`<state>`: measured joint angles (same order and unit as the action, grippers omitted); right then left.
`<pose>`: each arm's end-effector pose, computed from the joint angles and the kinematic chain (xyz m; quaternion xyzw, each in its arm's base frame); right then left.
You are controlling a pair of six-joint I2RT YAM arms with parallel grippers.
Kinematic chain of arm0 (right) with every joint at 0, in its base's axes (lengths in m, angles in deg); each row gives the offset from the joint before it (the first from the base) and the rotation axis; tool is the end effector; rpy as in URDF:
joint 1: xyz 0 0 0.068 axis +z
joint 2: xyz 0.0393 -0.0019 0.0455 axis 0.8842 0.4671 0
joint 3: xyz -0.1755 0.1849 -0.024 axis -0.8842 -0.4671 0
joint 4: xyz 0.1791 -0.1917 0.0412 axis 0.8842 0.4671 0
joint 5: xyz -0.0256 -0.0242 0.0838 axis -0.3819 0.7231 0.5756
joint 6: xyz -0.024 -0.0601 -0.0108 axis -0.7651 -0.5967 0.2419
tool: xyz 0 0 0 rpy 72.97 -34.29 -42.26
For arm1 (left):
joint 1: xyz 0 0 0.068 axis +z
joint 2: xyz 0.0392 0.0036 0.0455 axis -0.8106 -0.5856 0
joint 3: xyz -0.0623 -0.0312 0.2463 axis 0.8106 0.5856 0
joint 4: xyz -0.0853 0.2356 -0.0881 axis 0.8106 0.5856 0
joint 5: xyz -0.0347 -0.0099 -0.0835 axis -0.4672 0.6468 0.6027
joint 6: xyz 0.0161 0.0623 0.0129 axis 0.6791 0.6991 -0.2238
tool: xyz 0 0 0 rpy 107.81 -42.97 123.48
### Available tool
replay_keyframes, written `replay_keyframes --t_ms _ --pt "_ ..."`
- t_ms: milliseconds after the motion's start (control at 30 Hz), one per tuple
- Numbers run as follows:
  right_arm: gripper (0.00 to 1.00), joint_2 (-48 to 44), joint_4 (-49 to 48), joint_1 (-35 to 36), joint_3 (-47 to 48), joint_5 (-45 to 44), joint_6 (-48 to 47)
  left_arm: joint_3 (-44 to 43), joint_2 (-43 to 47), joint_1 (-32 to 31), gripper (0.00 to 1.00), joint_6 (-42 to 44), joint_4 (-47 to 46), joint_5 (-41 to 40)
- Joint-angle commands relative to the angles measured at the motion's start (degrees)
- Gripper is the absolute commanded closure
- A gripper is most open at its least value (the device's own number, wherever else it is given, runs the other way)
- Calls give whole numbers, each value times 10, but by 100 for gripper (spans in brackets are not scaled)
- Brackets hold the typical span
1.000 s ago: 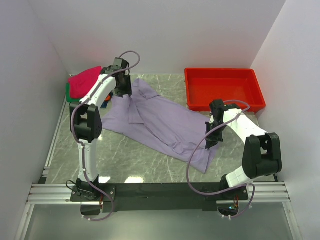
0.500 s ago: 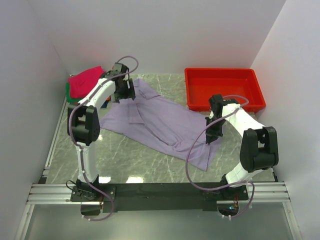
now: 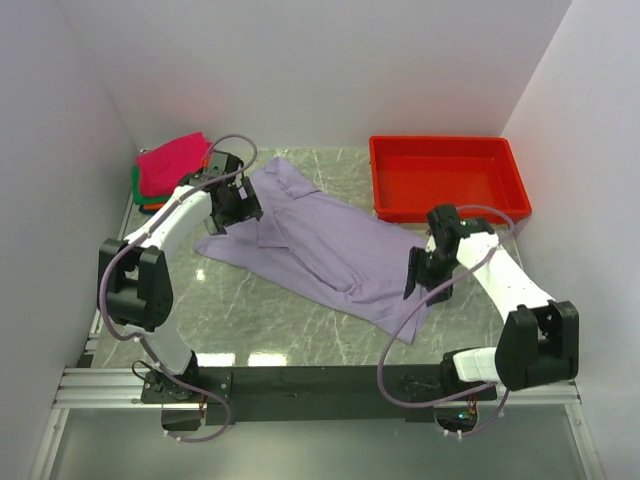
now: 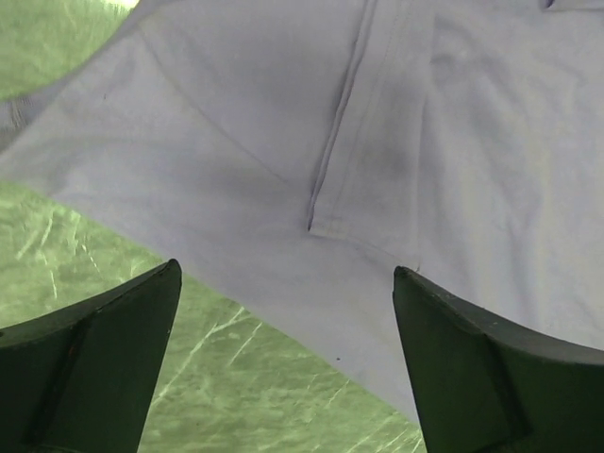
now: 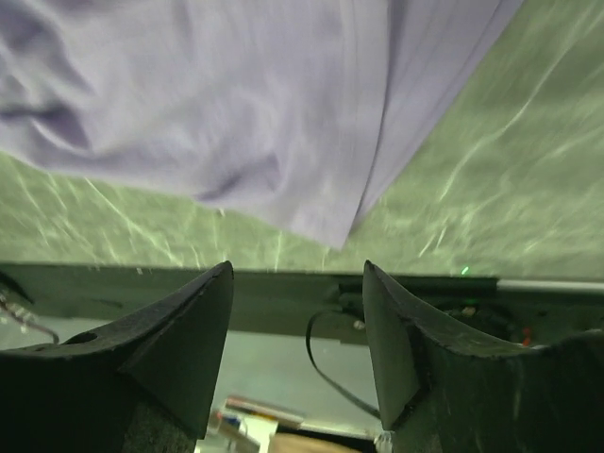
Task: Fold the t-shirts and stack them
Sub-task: Fold the tshirt
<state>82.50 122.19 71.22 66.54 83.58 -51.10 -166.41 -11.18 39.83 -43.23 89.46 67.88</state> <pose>0.2291 0.0463 0.1999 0.0959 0.9892 0.1057 0.0321 0.3624 -0.0871 0.2264 -0.2030 0.9461 -0.0629 0.2445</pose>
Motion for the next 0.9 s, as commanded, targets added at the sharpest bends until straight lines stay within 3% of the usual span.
replay_keyframes --t_ms 0,400,867 --pt "36 -40 16 20 -50 34 37 36 26 -1 1 -36 -29 0" --pt "37 -41 -6 87 -112 31 88 101 16 18 1 -45 -62 32" --pt "40 -52 -39 87 -171 11 113 125 -15 60 1 -36 -112 54"
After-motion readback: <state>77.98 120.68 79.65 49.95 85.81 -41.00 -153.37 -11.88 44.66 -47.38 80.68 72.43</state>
